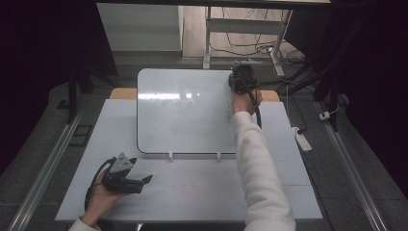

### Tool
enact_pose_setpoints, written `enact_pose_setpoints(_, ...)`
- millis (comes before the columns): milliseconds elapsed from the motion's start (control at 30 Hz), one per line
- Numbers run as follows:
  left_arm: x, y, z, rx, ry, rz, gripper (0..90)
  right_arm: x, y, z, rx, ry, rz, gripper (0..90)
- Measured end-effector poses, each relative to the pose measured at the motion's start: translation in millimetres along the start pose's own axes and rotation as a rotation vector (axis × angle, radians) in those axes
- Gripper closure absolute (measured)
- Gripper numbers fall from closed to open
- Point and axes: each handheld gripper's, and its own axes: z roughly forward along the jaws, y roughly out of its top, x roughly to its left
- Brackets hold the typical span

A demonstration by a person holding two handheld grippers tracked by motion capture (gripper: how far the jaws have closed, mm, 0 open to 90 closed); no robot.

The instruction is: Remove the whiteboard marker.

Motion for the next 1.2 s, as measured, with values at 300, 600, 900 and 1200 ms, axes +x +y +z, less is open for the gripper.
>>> enact_pose_setpoints(300, 0.2, -0.6, 0.2, 0.005, 0.004, -0.001, 15.2, 3.6, -0.4, -3.1, -0.013, 0.0, -0.024, 80.9)
enact_pose_setpoints(600, 0.3, -0.8, 0.2, 0.008, 0.007, -0.003, 15.0, 4.9, -2.5, -21.1, -0.085, 0.047, -0.039, 80.9)
enact_pose_setpoints(900, 2.2, 0.1, -2.7, -0.009, 0.018, -0.015, 15.3, -2.0, -16.9, -50.0, -0.181, 0.135, -0.013, 80.9)
enact_pose_setpoints(1200, 7.1, 11.3, -13.0, -0.116, -0.015, -0.061, 20.2, -3.5, -41.1, -80.2, -0.23, 0.229, -0.005, 80.8)
